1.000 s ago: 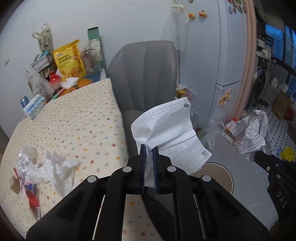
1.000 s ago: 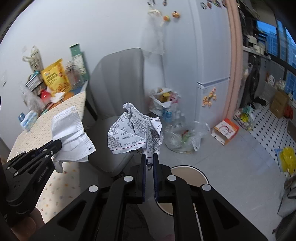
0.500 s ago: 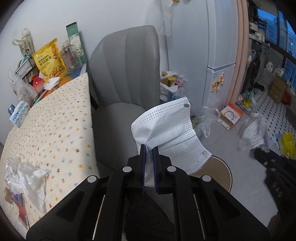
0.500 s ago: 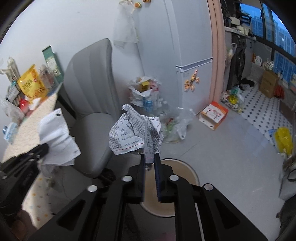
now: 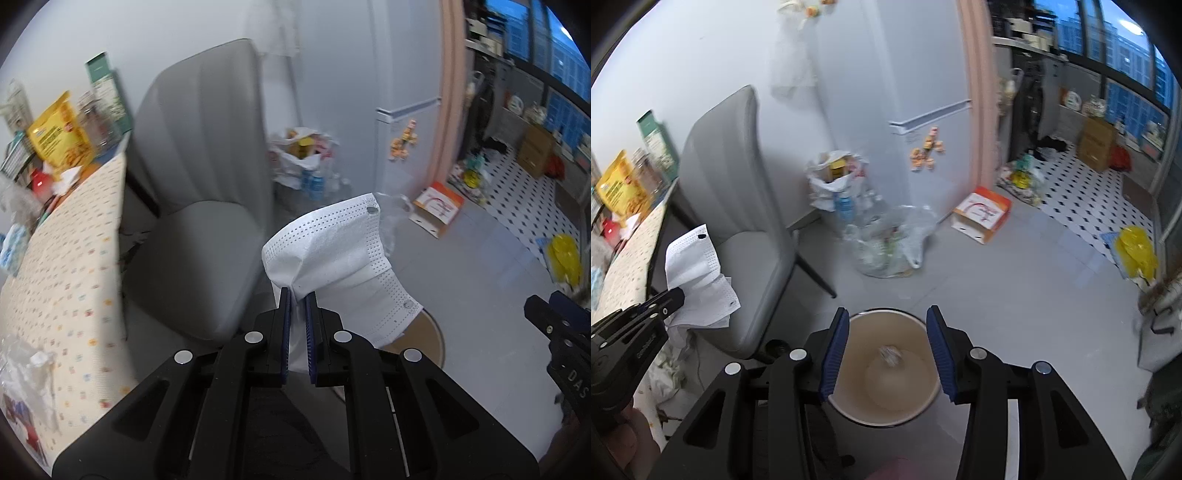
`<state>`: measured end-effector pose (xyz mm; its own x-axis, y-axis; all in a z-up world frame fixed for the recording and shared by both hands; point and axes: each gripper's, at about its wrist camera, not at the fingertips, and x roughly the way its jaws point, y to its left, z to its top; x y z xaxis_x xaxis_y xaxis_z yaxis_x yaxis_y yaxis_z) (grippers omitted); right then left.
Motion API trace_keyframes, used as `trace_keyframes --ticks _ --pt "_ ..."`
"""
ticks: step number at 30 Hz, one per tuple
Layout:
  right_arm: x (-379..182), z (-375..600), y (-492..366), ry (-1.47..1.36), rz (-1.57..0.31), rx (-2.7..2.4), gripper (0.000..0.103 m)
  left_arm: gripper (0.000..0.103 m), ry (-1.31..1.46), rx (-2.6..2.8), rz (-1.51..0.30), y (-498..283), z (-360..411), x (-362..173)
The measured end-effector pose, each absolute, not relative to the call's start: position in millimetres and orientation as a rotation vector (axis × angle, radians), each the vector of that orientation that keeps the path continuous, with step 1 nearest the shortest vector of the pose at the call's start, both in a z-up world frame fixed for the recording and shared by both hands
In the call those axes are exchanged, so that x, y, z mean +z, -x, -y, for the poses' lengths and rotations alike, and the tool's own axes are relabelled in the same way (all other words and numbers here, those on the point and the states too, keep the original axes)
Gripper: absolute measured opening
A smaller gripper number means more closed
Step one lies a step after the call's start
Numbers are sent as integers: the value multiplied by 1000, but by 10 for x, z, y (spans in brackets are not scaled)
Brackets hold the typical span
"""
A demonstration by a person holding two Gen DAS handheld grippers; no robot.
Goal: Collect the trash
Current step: 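Carry the mask and receipt to the white bin and release both, then return both tools to the table above the remaining trash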
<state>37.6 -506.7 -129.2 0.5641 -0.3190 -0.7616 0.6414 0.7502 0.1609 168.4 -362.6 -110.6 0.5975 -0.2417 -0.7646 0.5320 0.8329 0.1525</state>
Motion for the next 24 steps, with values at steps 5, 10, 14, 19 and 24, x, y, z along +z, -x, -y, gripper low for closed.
trace_keyframes --ticks 5,10,14,19,24 --pt "-1293 5253 -117 -474 -779 -645 45 9 -415 -534 -833 -1523 3937 -1184" --pt "-1309 5379 31 -502 -764 -677 45 51 -398 -580 -863 -1477 4049 -1209" --pt "-1330 5388 42 -511 -762 -668 45 65 -393 -564 -831 -1444 4010 -1147" --pt "-1294 5341 15 -506 -749 -648 47 80 -371 -516 -796 -1451 3853 -1018" --pt "-1177 5174 -36 -476 -723 -629 71 89 -341 -460 -749 -1457 3557 -827"
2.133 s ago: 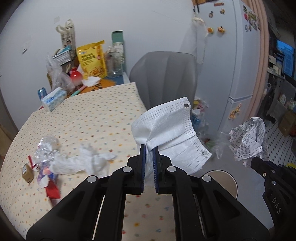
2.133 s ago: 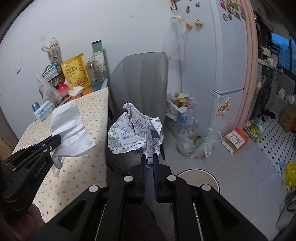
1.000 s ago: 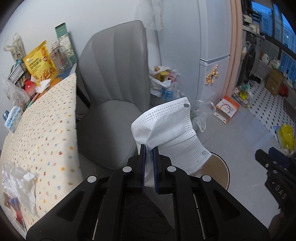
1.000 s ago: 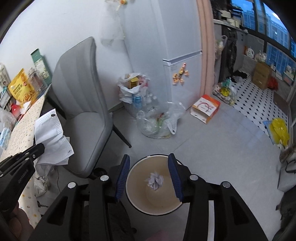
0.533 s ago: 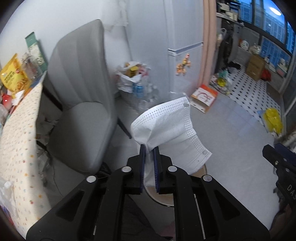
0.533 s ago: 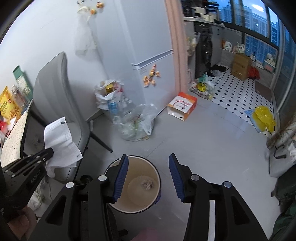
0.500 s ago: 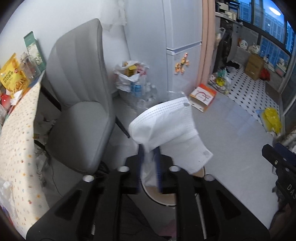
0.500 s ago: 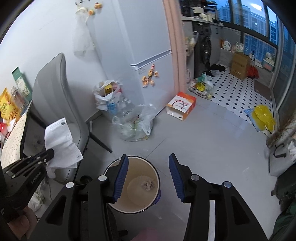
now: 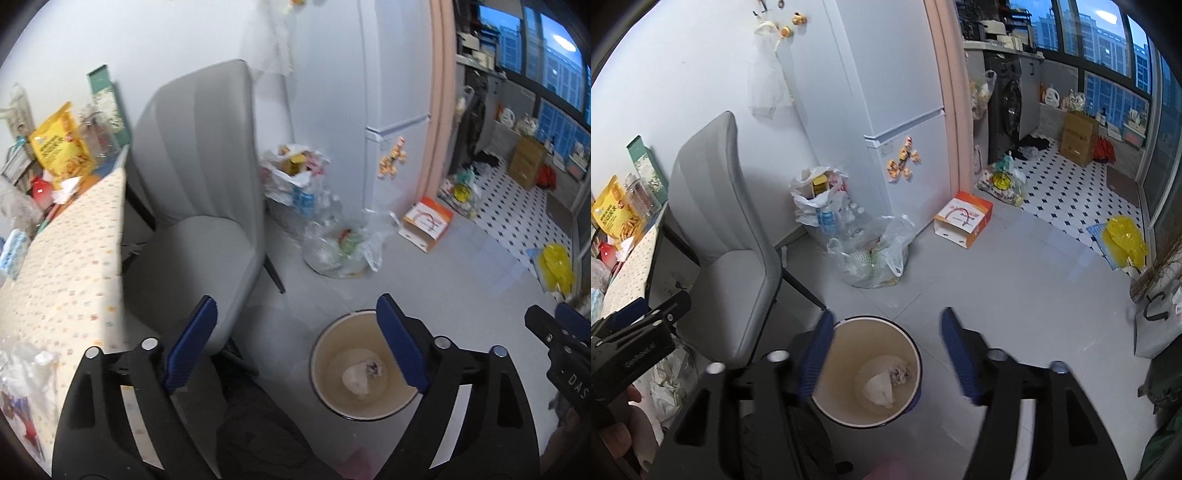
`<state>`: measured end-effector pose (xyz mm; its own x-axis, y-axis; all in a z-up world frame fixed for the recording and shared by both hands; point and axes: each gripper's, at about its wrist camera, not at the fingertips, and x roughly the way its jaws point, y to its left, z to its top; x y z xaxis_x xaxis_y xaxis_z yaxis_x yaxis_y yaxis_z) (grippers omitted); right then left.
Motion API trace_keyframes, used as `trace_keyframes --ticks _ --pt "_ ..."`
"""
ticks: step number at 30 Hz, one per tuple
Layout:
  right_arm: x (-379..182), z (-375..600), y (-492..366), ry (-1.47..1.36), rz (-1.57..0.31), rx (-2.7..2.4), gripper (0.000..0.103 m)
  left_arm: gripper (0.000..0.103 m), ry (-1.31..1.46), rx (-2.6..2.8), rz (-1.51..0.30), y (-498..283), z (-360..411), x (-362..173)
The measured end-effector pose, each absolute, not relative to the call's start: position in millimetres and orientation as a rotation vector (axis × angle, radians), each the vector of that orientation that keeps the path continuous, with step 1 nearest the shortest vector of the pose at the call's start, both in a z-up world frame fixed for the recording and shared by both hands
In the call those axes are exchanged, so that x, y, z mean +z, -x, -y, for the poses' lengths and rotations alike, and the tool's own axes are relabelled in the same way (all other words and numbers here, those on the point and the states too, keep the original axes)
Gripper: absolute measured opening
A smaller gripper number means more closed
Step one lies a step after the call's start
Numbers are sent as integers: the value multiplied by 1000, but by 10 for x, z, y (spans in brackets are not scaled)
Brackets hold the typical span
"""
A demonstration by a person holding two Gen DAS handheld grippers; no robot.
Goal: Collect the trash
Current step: 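Return both tools to the table above the remaining trash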
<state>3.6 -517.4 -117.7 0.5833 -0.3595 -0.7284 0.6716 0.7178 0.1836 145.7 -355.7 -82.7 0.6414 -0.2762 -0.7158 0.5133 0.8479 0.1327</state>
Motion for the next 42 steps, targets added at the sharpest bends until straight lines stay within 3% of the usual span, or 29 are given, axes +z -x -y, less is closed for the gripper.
trace_keyframes --ticks 3,11,42 --pt "-1061 5011 -75 -443 -696 -607 83 94 -311 -429 -729 -1480 3316 -712" --pt "-769 4456 -303 -369 -664 -515 95 96 -213 -326 -689 -1535 2487 -466" --pt "-166 2016 -955 -116 -632 -109 95 97 74 67 -612 -1337 -316 -177"
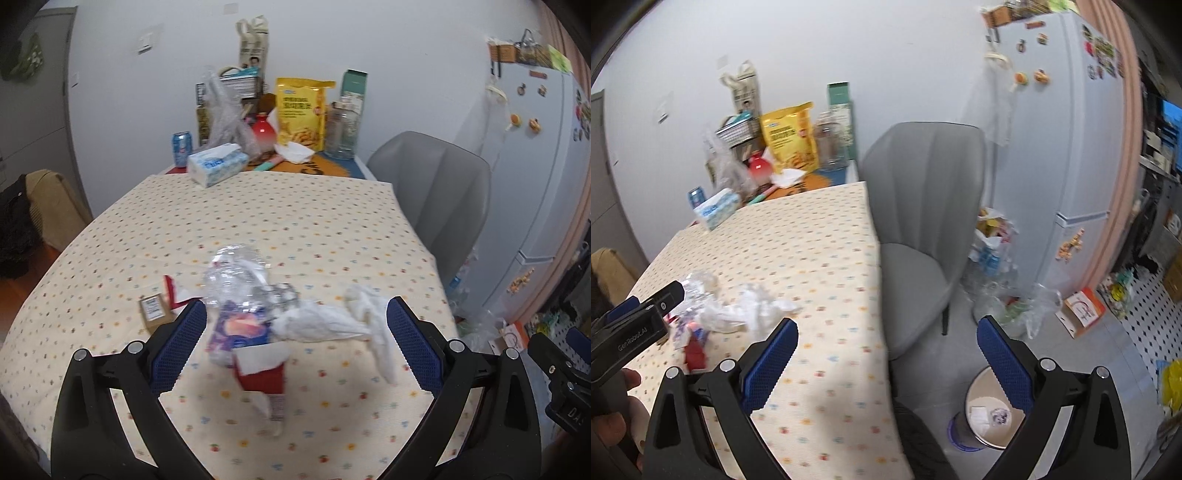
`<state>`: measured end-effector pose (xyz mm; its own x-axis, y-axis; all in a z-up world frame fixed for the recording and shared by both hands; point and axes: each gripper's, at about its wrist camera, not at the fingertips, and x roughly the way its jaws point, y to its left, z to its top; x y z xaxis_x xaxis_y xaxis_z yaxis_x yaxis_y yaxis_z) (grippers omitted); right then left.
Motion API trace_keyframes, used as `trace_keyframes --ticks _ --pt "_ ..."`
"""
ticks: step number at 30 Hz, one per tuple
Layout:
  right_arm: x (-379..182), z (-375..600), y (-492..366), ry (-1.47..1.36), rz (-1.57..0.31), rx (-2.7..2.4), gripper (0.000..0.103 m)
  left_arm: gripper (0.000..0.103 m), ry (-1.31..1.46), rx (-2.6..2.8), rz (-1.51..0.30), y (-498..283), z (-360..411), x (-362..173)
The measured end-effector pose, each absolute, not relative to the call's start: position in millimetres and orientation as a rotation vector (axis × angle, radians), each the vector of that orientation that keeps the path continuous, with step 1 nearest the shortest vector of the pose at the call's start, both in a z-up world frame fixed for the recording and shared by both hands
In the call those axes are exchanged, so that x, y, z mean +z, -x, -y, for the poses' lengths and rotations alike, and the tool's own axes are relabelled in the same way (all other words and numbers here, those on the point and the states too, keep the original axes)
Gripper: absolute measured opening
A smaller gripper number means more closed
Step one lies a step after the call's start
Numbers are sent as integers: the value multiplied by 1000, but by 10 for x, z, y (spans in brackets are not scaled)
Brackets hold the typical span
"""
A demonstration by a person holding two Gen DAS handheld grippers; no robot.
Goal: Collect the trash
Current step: 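Return both tools to the table above the remaining trash, then grasp the small cardboard box with the left gripper while the right grasps the white tissue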
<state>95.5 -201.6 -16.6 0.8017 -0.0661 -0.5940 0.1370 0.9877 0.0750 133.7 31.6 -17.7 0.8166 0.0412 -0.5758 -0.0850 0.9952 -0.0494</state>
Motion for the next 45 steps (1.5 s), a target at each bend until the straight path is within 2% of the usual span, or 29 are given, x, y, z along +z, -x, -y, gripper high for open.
trace_keyframes --ticks 22,32,45 --pt "-354 1066 -1266 -7 -692 11 95 97 177 230 -689 -1373 -1328 -563" --pt "-590 878 -1525 9 -761 27 84 96 198 286 -763 -1592 -1557 -796" --pt "-844 818 -1793 10 -837 14 72 76 220 326 -818 -1858 -1697 -1004"
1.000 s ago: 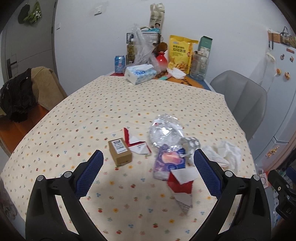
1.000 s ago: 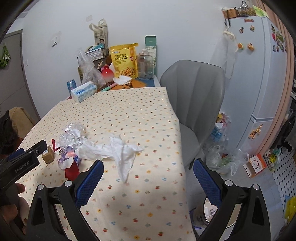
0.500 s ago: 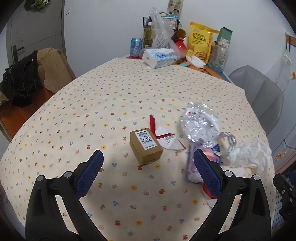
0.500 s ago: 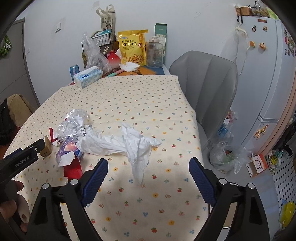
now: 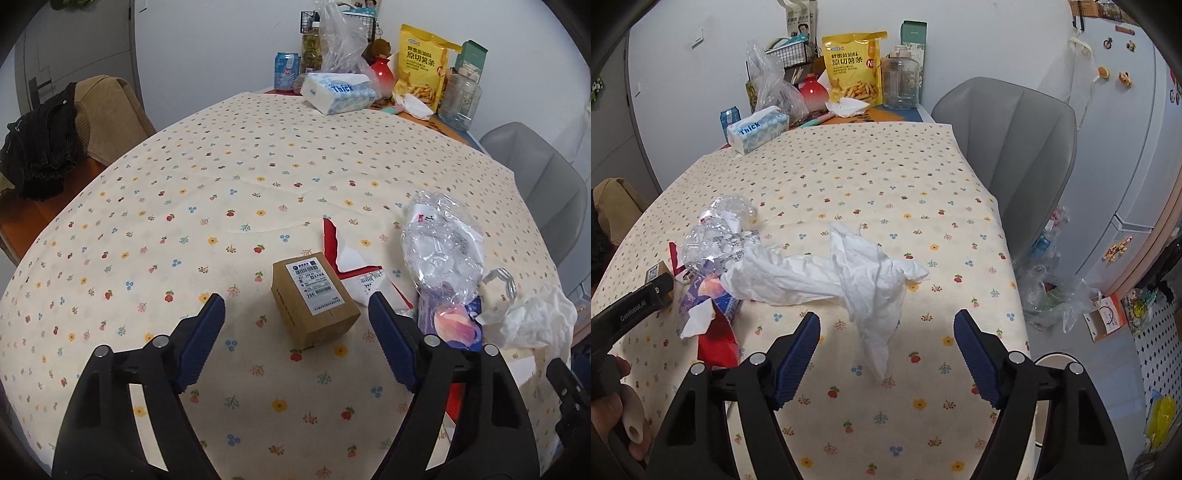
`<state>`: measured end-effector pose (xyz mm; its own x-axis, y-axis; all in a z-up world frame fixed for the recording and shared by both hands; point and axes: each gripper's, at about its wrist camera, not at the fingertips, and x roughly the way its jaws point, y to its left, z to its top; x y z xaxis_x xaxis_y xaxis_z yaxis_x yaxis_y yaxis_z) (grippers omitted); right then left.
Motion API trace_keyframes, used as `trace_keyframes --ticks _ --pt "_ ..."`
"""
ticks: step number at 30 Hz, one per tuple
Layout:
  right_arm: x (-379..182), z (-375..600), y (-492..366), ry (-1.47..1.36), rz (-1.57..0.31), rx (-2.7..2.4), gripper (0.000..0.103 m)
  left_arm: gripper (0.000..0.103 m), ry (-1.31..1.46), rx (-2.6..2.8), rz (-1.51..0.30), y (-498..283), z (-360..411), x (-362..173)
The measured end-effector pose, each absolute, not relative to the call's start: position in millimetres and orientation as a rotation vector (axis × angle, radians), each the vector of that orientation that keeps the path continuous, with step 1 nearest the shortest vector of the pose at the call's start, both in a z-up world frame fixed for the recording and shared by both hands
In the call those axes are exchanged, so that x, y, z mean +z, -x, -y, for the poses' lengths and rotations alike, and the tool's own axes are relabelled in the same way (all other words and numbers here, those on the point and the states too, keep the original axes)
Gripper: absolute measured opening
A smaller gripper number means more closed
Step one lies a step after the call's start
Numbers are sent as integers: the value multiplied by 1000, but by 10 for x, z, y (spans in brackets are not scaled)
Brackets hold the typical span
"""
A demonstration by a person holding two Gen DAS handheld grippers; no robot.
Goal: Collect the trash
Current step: 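Grasp the small cardboard box with the left gripper while the right grasps the white tissue, then carry the box and tissue to the white bin and release both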
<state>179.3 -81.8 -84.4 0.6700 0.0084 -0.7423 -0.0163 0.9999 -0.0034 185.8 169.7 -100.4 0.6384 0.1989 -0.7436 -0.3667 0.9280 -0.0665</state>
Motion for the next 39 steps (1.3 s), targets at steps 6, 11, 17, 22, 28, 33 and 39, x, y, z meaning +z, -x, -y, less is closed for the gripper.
trace_keyframes --ticks 6,11,17,22,28,33,39 --pt "-960 840 -1894 4 -870 11 62 35 242 327 -844 -1932 -1726 -1059" --pt "-1030 872 -1946 -22 -916 38 24 34 222 344 -822 -1903 -1708 -1018" --pt "-946 846 -1875 -22 -896 62 4 34 203 332 -784 -1824 -1640 -878" --pt "-741 897 -1748 -27 -840 67 4 34 188 306 -749 -1760 -1519 -722" --pt "-572 1041 -1619 -47 -802 49 4 34 159 260 -719 -1707 -1283 -573" --pt "-453 1229 -1513 -68 -767 25 4 34 126 222 -708 -1685 -1008 -488" --pt "-367 1538 -1372 -96 -737 -20 5 34 83 173 -682 -1616 -619 -362"
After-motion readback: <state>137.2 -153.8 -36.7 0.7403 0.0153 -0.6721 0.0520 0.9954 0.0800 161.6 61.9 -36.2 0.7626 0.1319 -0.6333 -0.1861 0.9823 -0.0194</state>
